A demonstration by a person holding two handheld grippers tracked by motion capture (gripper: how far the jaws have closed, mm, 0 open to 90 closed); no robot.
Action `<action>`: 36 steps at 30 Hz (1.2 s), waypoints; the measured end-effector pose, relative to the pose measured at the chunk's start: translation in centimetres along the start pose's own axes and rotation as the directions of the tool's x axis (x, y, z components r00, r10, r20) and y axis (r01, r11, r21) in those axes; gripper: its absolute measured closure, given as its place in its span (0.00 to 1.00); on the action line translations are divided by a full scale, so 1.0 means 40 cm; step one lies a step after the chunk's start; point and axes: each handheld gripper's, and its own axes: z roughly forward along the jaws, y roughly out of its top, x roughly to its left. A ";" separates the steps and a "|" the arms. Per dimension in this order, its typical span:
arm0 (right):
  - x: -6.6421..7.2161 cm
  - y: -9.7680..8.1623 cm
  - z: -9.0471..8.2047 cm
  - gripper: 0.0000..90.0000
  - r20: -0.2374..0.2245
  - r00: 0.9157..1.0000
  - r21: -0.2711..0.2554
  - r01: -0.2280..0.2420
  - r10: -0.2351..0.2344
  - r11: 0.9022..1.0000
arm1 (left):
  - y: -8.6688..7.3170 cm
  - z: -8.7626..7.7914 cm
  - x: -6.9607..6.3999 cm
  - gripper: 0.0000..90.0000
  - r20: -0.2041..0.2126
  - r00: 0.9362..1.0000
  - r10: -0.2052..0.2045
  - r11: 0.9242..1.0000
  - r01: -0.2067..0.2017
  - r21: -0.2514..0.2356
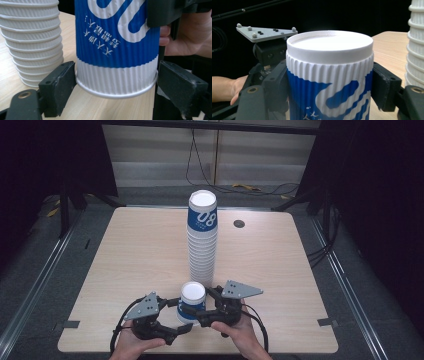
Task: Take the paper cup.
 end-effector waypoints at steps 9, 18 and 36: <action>0.008 -0.010 0.018 0.30 -0.010 1.000 -0.027 -0.007 0.006 1.000 | -0.002 0.001 0.005 0.13 -0.003 1.000 -0.012 1.000 0.012 -0.002; 0.012 -0.011 0.022 0.30 -0.009 1.000 -0.050 -0.022 0.021 0.999 | -0.005 0.006 0.006 0.13 0.002 1.000 -0.013 1.000 0.013 -0.026; 0.020 -0.015 0.027 0.30 -0.035 0.999 -0.048 -0.039 0.037 0.998 | -0.004 0.008 0.003 0.17 0.000 1.000 0.015 1.000 -0.015 -0.011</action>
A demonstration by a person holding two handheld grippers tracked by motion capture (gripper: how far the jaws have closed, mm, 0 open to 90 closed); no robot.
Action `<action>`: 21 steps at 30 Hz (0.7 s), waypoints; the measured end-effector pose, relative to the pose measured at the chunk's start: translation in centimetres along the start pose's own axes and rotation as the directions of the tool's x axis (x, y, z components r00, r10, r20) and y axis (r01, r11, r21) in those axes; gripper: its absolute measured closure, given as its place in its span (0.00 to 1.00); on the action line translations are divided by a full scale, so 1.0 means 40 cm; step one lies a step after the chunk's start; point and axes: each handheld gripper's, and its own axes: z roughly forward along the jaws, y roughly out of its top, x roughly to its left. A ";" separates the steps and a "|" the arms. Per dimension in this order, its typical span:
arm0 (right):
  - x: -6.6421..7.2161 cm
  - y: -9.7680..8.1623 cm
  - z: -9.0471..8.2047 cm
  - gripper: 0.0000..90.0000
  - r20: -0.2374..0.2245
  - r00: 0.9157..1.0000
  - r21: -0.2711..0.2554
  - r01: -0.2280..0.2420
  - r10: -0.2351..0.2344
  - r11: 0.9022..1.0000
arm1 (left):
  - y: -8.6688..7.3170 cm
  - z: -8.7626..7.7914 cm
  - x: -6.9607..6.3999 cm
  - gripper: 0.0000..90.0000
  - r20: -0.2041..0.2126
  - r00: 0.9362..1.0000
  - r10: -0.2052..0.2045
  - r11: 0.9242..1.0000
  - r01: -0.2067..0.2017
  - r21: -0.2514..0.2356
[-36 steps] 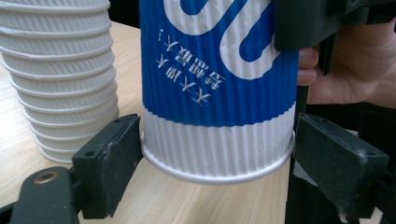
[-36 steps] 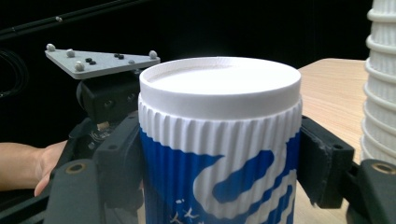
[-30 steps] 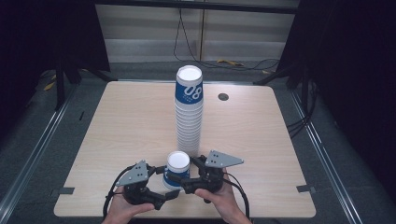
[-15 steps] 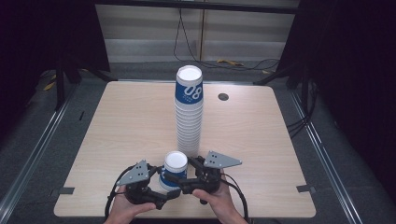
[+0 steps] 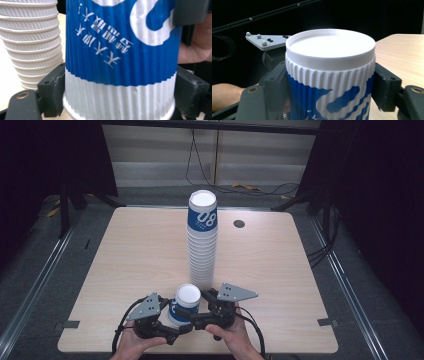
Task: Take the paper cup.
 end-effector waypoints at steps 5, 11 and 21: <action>-0.003 0.001 0.000 0.28 -0.003 1.000 0.014 -0.004 0.005 1.000 | 0.000 0.000 0.003 0.18 0.012 1.000 0.005 1.000 -0.006 0.017; -0.001 0.006 0.000 0.21 -0.009 1.000 0.052 0.004 -0.003 0.999 | 0.002 0.000 0.001 0.20 0.021 1.000 0.014 0.999 -0.015 0.035; -0.005 0.018 -0.012 0.15 0.002 1.000 0.059 -0.009 0.009 0.998 | 0.003 -0.002 0.002 0.20 0.021 1.000 0.016 0.999 -0.016 0.044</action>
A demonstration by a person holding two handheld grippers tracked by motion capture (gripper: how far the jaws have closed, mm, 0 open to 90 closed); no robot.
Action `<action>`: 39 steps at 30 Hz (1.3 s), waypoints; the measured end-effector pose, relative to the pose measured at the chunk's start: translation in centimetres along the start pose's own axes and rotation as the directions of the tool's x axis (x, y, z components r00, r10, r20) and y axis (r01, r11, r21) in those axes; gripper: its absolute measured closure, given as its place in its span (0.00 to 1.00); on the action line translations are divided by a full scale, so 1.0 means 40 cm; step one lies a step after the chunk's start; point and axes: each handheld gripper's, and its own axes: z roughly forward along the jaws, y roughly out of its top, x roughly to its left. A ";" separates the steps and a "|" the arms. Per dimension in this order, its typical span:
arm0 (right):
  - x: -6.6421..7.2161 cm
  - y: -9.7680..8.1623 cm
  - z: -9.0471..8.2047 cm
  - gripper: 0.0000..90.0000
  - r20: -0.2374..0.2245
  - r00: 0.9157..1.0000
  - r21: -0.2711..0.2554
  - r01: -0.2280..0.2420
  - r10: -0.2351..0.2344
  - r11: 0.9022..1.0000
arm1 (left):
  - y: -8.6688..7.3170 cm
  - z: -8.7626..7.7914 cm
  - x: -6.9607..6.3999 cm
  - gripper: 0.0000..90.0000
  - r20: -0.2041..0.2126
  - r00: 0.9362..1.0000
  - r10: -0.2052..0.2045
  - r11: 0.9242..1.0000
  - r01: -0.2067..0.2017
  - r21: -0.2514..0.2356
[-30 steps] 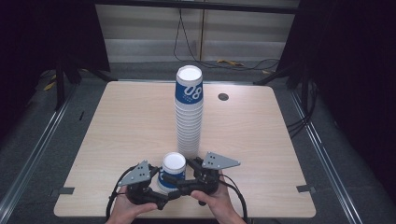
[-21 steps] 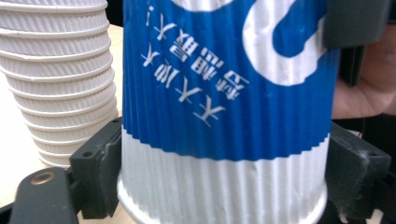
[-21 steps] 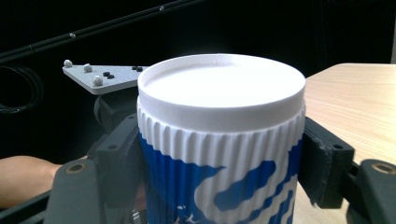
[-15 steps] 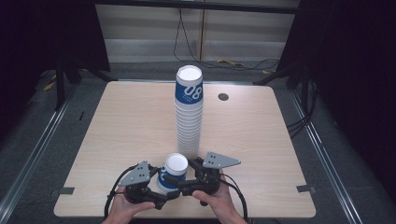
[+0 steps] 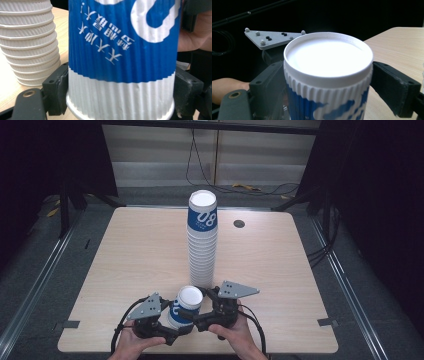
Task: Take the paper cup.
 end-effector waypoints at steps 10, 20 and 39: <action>-0.007 0.009 -0.019 0.15 0.013 1.000 0.003 0.005 -0.005 1.000 | 0.001 -0.017 0.015 0.20 -0.027 1.000 -0.015 1.000 0.015 0.004; -0.014 0.019 -0.040 0.15 0.026 0.999 0.030 0.017 -0.018 0.999 | 0.010 -0.037 0.026 0.20 -0.071 0.997 -0.013 1.000 0.015 0.024; -0.035 0.016 -0.072 0.16 0.059 0.995 0.184 0.070 -0.082 0.980 | 0.025 -0.042 0.036 0.21 -0.050 0.998 0.029 0.987 -0.020 0.160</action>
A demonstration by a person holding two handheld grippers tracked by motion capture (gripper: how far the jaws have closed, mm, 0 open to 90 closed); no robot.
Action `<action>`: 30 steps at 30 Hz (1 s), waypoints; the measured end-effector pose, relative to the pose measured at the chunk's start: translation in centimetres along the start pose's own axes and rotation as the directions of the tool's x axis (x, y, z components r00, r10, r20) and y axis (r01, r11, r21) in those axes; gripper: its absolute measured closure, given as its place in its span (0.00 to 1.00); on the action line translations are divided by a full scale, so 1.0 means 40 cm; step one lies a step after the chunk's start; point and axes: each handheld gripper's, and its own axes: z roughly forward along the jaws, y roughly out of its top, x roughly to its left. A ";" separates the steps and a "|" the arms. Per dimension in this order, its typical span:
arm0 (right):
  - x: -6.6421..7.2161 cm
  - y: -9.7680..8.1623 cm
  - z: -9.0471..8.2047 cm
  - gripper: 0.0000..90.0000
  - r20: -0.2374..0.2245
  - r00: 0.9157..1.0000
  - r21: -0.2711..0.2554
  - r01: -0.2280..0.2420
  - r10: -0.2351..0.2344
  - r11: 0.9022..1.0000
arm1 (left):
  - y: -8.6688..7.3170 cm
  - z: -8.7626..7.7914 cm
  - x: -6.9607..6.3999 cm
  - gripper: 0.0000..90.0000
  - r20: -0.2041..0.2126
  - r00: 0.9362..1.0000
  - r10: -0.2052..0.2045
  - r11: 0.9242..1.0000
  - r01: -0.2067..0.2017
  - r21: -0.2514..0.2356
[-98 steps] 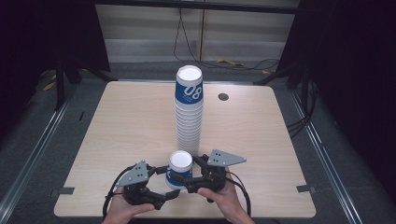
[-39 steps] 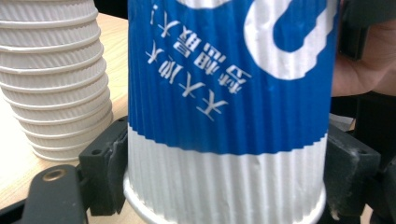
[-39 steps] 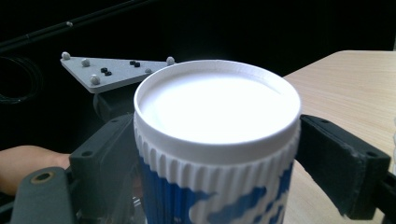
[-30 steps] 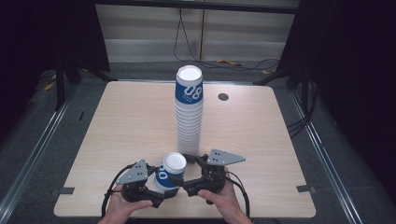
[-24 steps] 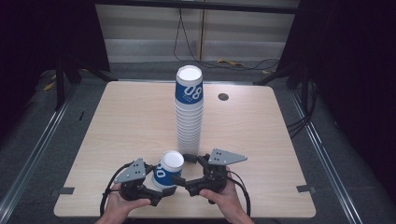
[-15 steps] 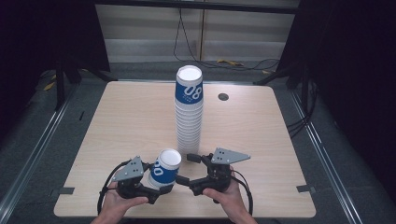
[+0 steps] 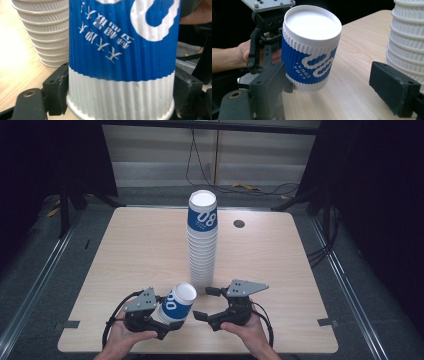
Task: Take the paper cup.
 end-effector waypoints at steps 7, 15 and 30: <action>-0.001 0.002 -0.002 0.16 -0.009 1.000 0.052 0.024 -0.024 0.998 | 0.003 0.000 0.005 0.21 -0.005 1.000 0.024 0.998 -0.023 0.055; -0.001 0.013 0.005 0.17 -0.020 0.998 0.120 0.057 -0.055 0.991 | 0.009 0.005 0.003 0.21 -0.008 0.999 0.046 0.992 -0.045 0.115; 0.003 0.035 0.013 0.17 -0.077 0.993 0.228 0.106 -0.091 0.968 | 0.020 0.017 -0.013 0.21 0.021 0.993 0.120 0.970 -0.121 0.209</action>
